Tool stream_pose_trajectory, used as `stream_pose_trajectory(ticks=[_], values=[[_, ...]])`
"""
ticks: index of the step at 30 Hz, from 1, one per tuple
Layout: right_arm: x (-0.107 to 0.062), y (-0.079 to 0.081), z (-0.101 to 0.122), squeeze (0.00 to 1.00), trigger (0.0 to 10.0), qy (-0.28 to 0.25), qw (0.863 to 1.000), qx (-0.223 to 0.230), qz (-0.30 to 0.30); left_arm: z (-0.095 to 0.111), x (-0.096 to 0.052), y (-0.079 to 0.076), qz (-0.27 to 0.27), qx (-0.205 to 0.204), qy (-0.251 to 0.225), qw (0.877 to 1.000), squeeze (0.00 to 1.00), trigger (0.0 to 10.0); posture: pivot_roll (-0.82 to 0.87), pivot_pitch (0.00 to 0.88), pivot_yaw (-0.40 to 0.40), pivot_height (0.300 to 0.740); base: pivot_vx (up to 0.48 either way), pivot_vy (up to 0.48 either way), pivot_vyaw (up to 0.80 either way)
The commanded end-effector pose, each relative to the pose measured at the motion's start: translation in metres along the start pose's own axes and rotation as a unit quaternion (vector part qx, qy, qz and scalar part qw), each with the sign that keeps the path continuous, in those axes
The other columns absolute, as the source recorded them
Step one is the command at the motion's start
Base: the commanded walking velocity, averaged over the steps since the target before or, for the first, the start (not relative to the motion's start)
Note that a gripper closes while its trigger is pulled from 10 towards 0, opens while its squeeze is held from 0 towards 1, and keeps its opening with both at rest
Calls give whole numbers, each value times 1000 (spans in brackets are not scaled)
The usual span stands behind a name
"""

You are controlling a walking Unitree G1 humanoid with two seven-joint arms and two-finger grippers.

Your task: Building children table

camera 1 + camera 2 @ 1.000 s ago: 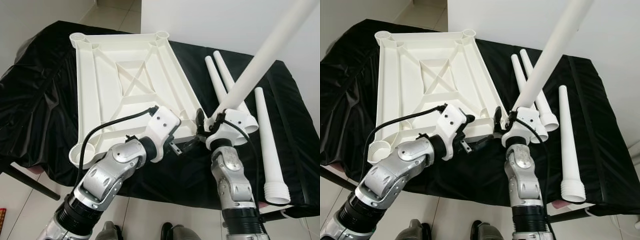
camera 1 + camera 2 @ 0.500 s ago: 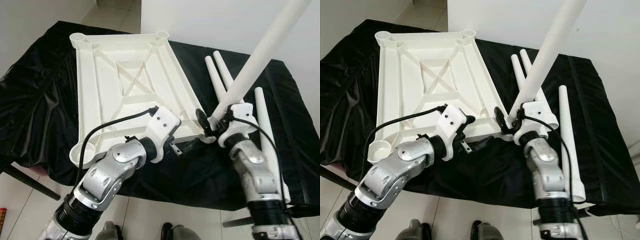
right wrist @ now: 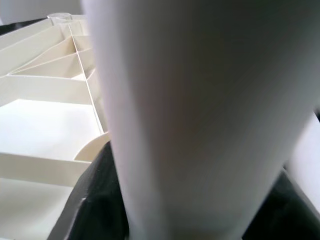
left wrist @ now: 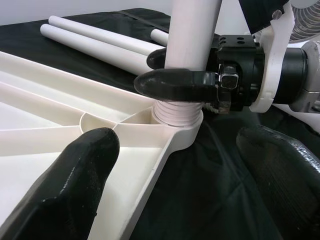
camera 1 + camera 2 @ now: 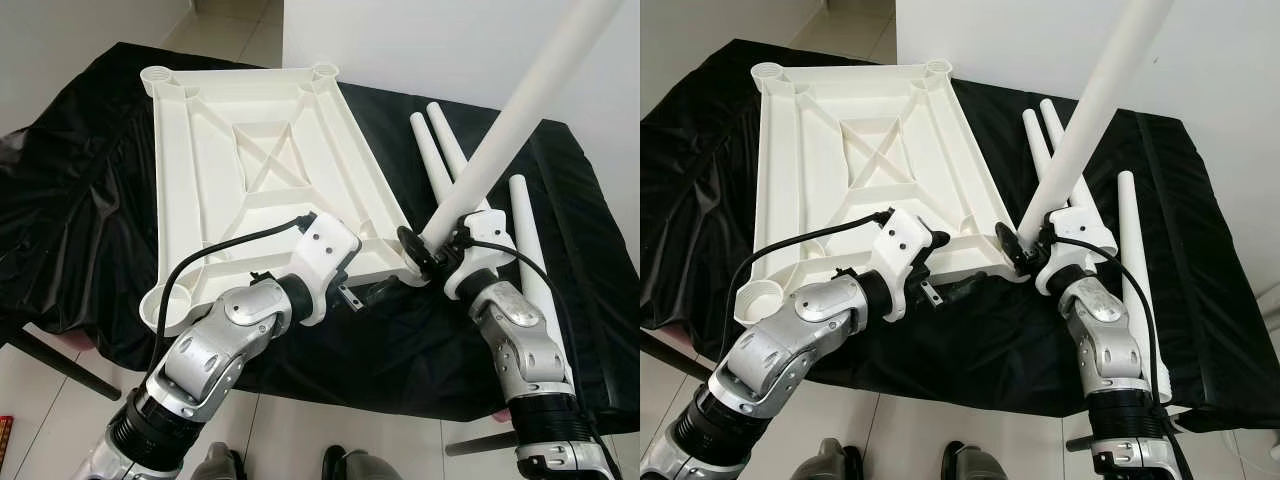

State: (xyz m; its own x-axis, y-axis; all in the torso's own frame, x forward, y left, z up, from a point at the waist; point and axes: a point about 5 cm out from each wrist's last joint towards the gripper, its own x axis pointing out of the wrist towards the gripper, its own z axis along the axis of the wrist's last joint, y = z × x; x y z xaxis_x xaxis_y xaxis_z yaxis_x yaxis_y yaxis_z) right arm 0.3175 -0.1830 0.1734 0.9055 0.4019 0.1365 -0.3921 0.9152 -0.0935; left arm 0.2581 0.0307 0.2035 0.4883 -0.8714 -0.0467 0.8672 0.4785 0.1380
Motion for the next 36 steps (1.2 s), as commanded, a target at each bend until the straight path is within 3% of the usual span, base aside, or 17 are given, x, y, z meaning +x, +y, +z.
stream_pose_trajectory(ticks=[1, 4, 5, 6, 12, 21, 23, 28, 31, 33, 36], values=[[-3, -2, -7, 0, 0, 15, 1000, 1, 6, 0, 0, -8, -40, 0, 3, 999, 0, 10000, 55, 135, -62, 740, 0, 0, 0], [-3, -3, -7, 0, 0, 13, 1000, 2, 7, 0, 0, -8, -40, 0, 3, 999, 0, 10000, 52, 131, -62, 740, 0, 0, 0], [-4, -3, -7, 0, 1686, 13, 1000, 2, 8, 0, 1, -8, -41, 1, 2, 999, 0, 10000, 52, 131, -62, 740, 0, 0, 0], [-4, -3, -7, 0, 10000, 15, 1000, 1, 3, 0, 1, -8, -42, 2, 2, 999, 0, 10000, 49, 126, -64, 740, 0, 0, 0], [-5, 1, -8, 0, 10000, 14, 1000, 6, -20, 0, 2, -9, -44, 1, 0, 999, 0, 10000, 47, 123, -66, 740, 0, 0, 0], [-4, 3, -10, 0, 10000, 25, 987, 29, -153, -1, 3, -11, -48, -1, 0, 999, 0, 10000, 46, 119, -72, 740, 0, 0, 0], [-4, 3, -10, 0, 10000, 25, 987, 29, -153, -1, 3, -11, -48, -1, 0, 999, 0, 10000, 46, 119, -72, 740, 0, 0, 0], [-6, 18, -11, 0, 10000, 24, 967, 42, -251, -2, 3, -13, -51, -2, 0, 999, 0, 10000, 48, 105, -80, 740, 0, 0, 0], [-7, 23, -10, 0, 10000, 19, 964, 43, -263, -2, 3, -14, -52, -1, 1, 999, 0, 10000, 48, 99, -81, 740, 0, 0, 0], [-8, 37, -10, 0, 10000, 14, 953, 52, -300, -2, 4, -14, -54, -1, 1, 999, 0, 10000, 49, 93, -82, 740, 0, 0, 0], [-8, 41, -10, 0, 10000, 15, 950, 57, -307, -3, 4, -15, -55, 0, 1, 998, 0, 10000, 51, 89, -81, 740, 0, 0, 0]])
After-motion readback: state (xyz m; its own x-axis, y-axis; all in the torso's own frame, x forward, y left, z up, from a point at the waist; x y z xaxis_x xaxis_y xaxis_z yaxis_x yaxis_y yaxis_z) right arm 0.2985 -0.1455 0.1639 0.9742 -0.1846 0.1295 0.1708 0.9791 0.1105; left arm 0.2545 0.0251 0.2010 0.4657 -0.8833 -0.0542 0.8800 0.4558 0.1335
